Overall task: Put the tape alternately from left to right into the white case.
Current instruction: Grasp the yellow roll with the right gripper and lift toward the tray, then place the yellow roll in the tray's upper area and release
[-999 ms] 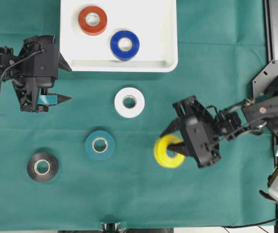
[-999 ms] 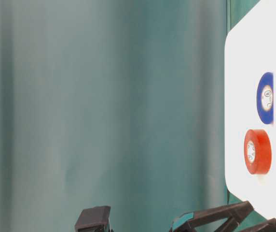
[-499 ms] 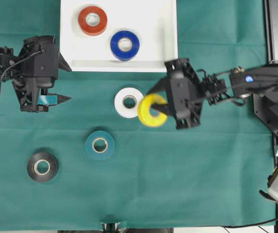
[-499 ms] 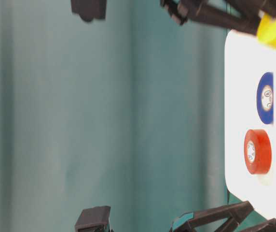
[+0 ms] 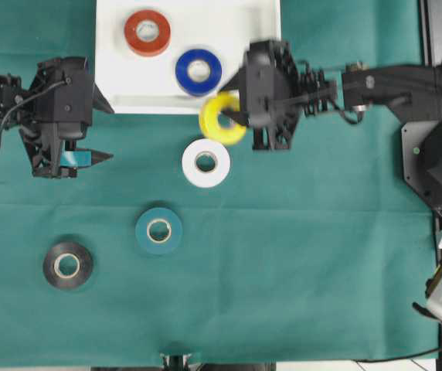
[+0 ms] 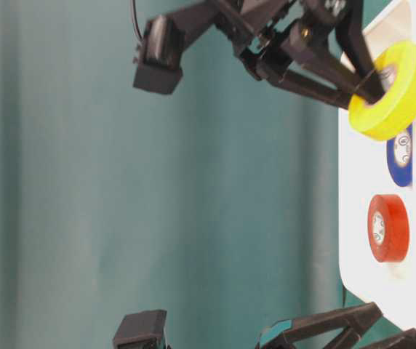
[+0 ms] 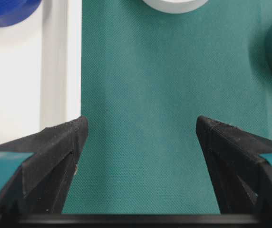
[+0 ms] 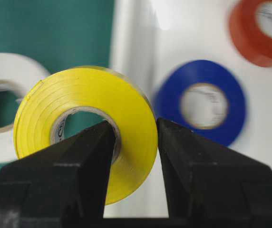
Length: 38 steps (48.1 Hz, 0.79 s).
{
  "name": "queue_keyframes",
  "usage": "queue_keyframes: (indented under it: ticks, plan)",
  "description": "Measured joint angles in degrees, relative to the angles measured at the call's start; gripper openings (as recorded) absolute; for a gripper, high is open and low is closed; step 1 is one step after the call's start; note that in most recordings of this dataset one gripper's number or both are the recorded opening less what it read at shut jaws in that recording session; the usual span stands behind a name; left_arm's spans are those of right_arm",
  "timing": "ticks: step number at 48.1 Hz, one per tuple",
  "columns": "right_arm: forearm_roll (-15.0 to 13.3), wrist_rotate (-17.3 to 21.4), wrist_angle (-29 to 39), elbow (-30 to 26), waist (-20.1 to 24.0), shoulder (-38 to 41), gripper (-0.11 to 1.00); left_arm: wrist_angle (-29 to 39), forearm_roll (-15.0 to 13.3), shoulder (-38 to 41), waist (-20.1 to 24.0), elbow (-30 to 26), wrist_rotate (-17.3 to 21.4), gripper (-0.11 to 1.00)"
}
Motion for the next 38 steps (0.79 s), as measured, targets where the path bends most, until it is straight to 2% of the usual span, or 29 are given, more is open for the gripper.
queue_keyframes:
  ticks: [17,38]
  plan:
    - [-2.99,-0.09,0.00,-6.15,-8.79,5.45,0.03,0.00,0.00,0.00,0.00,0.09,0.00,0.96]
    - [-3.08,-0.44,-0.09,-12.48,-14.41,10.63,0.03,0.00,0.00,0.00,0.00,0.44,0.00,0.96]
